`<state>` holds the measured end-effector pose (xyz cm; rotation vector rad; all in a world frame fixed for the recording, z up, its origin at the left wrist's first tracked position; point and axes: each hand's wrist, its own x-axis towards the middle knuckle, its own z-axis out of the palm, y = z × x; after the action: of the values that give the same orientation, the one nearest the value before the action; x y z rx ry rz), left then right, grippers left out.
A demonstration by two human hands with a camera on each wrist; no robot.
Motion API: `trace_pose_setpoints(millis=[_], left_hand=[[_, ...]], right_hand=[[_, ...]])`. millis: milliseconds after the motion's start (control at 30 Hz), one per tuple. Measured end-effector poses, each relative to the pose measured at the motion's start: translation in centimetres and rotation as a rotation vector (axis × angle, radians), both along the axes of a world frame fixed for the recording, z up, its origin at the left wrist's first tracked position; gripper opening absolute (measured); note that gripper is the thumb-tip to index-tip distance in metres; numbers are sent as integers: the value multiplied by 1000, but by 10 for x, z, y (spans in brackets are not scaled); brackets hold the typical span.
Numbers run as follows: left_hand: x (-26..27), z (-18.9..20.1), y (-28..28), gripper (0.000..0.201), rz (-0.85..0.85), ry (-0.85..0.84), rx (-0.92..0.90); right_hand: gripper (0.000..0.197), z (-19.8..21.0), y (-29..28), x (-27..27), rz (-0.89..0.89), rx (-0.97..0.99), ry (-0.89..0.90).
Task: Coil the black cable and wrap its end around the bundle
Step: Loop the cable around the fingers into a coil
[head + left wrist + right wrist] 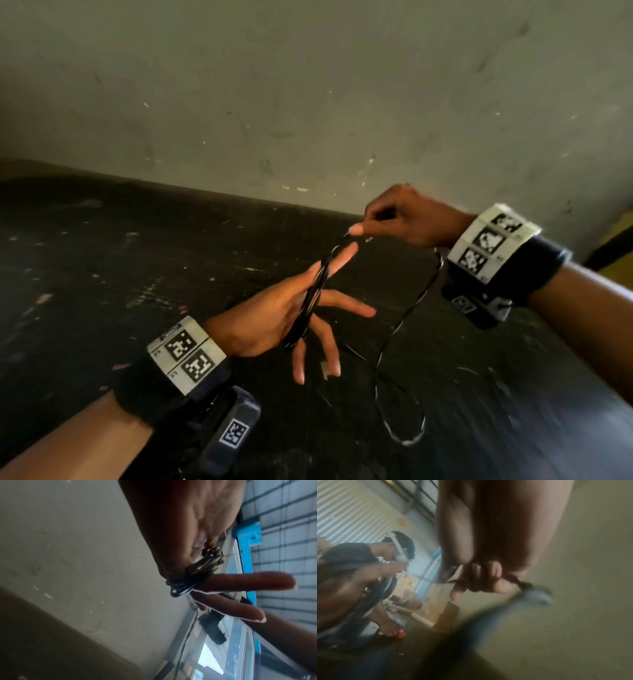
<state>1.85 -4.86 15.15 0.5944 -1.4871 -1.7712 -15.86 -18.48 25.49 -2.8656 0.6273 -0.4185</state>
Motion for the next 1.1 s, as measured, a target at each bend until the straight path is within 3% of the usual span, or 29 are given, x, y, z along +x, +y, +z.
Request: trace_pose_setpoints(millis=[100,167,333,567,667,767,833,967,1100], left_hand=[[5,9,-3,46,18,136,-5],[7,16,-11,47,70,237,-6],[16,34,-34,47,340,306,-79],[39,28,-52,46,559,50,-170],[40,11,-53,45,580,-135,-189],[35,-9,-46,46,495,-307,-195],[31,-17,-38,46,415,-358,-176],[21,-16,-22,42,325,-297,-99],[12,-9,-13,48,213,-268,-93]], right_hand=[[41,-42,5,8,-30,108,-83],[26,-71,17,16,-16,202,-162],[20,-111,60,42,-48,487,-5],[21,-79,81,45,-47,532,81],[25,-50,80,38,17,592,272],[24,-19,72,31,-8,512,376],[20,2,64,26,-46,342,385],[14,35,45,17,-33,83,390],[19,53,25,15,34,-99,213]])
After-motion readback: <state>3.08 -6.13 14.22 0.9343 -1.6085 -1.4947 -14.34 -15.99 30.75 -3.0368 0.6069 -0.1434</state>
